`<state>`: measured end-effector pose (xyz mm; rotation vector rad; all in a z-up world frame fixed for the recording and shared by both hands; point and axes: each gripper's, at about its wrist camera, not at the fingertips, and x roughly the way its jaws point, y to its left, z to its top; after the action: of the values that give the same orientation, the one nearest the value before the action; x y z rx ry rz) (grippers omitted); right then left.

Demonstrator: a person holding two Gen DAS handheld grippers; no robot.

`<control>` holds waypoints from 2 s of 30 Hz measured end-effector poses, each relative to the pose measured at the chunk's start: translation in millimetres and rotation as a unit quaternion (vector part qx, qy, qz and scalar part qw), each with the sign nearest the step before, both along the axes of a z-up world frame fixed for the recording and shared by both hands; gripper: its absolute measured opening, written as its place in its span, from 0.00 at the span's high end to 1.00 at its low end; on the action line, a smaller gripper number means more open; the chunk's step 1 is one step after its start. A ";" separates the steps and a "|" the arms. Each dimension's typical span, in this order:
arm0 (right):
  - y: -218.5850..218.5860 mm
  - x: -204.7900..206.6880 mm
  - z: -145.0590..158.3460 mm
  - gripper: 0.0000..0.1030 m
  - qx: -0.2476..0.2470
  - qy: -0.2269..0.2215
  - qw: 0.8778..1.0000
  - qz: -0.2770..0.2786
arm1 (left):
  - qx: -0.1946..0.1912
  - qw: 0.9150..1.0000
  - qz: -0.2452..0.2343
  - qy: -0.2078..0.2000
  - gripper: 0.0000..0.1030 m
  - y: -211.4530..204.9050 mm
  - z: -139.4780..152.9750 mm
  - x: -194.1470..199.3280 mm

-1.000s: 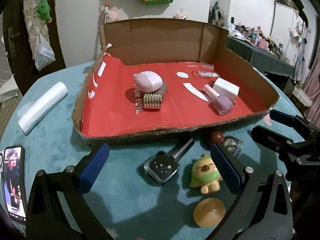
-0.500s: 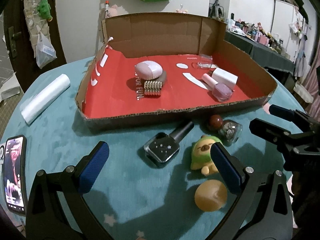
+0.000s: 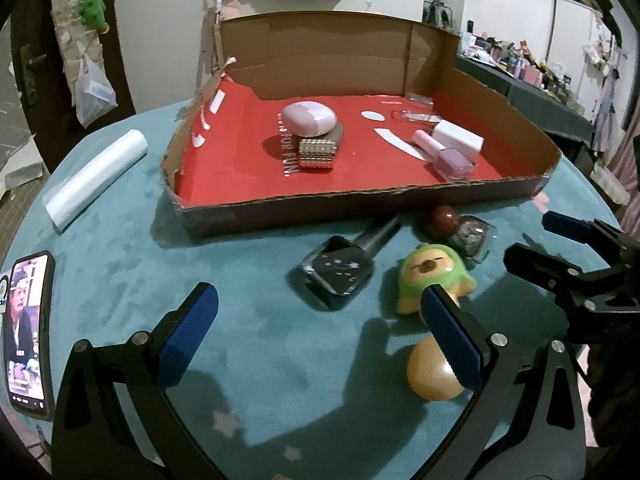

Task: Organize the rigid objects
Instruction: 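Move right tool to the round glass jar while left tool approaches black nail polish, then close right tool on the glass jar while left tool grips the black nail polish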

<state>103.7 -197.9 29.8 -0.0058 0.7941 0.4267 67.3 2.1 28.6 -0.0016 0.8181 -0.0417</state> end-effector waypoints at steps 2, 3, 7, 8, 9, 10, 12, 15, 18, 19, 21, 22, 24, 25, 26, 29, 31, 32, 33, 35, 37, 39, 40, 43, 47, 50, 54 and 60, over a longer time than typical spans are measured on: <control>1.6 0.5 -0.4 0.00 -0.006 -0.001 1.000 0.002 | 0.003 1.000 0.005 0.000 0.00 5.1 -1.4 2.3; 2.3 1.1 -0.8 0.00 -0.007 -0.001 1.000 0.002 | 0.004 1.000 0.006 0.002 0.00 7.4 -2.7 3.9; 4.4 5.1 -4.6 0.05 -0.012 0.008 1.000 0.004 | 0.004 1.000 0.013 0.022 0.00 14.7 -11.6 12.8; 4.9 6.3 -5.9 0.06 -0.014 0.010 1.000 0.005 | 0.001 1.000 0.013 0.028 0.00 15.9 -14.1 15.0; 5.7 7.0 -6.9 0.06 -0.016 0.011 1.000 0.005 | -0.003 0.999 0.012 0.032 0.00 17.4 -16.1 17.5; 6.2 7.7 -7.5 0.08 -0.017 0.012 1.000 0.006 | -0.006 0.999 0.011 0.033 0.00 18.2 -17.2 18.8; 7.9 8.9 -8.2 0.10 -0.020 0.012 1.000 0.009 | -0.006 0.999 0.011 0.035 0.00 18.3 -19.0 20.8; 12.1 11.2 -8.3 0.14 -0.025 0.011 1.000 0.016 | -0.005 0.999 0.004 0.037 0.01 15.9 -20.5 24.2; 17.9 12.4 -7.3 0.18 -0.028 0.007 0.999 0.028 | -0.006 0.999 -0.003 0.036 0.01 12.5 -20.6 27.0; 20.0 12.7 -7.0 0.20 -0.030 0.004 0.999 0.032 | -0.006 0.999 -0.005 0.036 0.01 11.2 -20.5 28.3; 23.8 14.1 -7.0 0.24 -0.033 0.002 0.999 0.040 | -0.004 0.999 -0.009 0.036 0.01 8.8 -20.3 30.3; 25.5 15.4 -7.5 0.25 -0.034 0.002 0.999 0.043 | -0.003 0.999 -0.011 0.035 0.02 7.5 -19.9 31.3; 28.2 17.8 -8.4 0.27 -0.034 0.004 0.998 0.048 | -0.002 0.999 -0.016 0.033 0.05 6.1 -18.9 32.6; 29.3 18.5 -8.6 0.28 -0.033 0.004 0.998 0.050 | -0.003 0.999 -0.019 0.034 0.08 5.4 -19.0 33.6; 30.6 19.1 -8.9 0.30 -0.034 0.004 0.998 0.052 | -0.004 0.999 -0.021 0.035 0.12 4.9 -19.0 34.0; 34.1 20.1 -9.8 0.35 -0.035 0.005 0.998 0.060 | -0.009 0.999 -0.024 0.035 0.19 5.6 -19.1 35.7; 36.3 21.2 -10.7 0.37 -0.035 0.009 0.997 0.065 | -0.007 0.999 -0.028 0.033 0.27 4.7 -19.3 35.7; 37.2 22.2 -11.3 0.39 -0.033 0.011 0.997 0.066 | -0.004 0.999 -0.029 0.032 0.30 3.8 -19.4 35.6; 37.8 22.8 -11.6 0.39 -0.031 0.013 0.997 0.068 | -0.002 0.999 -0.031 0.030 0.31 2.7 -19.2 35.1; 39.6 23.1 -11.9 0.41 -0.032 0.014 0.997 0.069 | -0.002 0.999 -0.038 0.028 0.38 0.9 -18.5 34.6; 42.2 23.3 -12.2 0.44 -0.036 0.013 0.997 0.071 | -0.003 0.999 -0.044 0.027 0.42 -0.7 -18.4 34.5; 44.8 22.6 -12.6 0.46 -0.040 0.012 0.996 0.073 | -0.004 0.999 -0.044 0.027 0.43 -2.0 -18.6 35.2; 45.9 22.4 -12.9 0.47 -0.043 0.011 0.996 0.074 | -0.005 0.999 -0.045 0.027 0.44 -2.3 -18.6 35.4; 49.5 21.7 -13.7 0.51 -0.054 0.008 0.996 0.075 | -0.005 0.999 -0.046 0.025 0.49 -4.2 -18.9 34.7; 50.9 20.7 -14.4 0.59 -0.060 0.005 0.995 0.077 | -0.005 0.998 -0.052 0.023 0.58 -7.3 -18.7 33.8; 52.3 18.7 -14.6 0.63 -0.062 0.004 0.995 0.081 | 0.003 0.998 -0.055 0.020 0.59 -10.5 -18.4 32.2; 53.4 16.0 -14.2 0.63 -0.067 0.001 0.994 0.083 | 0.008 0.998 -0.057 0.020 0.59 -11.8 -18.1 28.9; 47.3 13.1 -12.2 0.64 -0.054 0.010 0.995 0.082 | 0.005 0.998 -0.059 0.018 0.59 -11.1 -16.3 24.3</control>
<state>116.8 -150.6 17.6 -0.1682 0.8379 0.5390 91.6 -9.0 12.3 0.0559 0.8540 -0.1494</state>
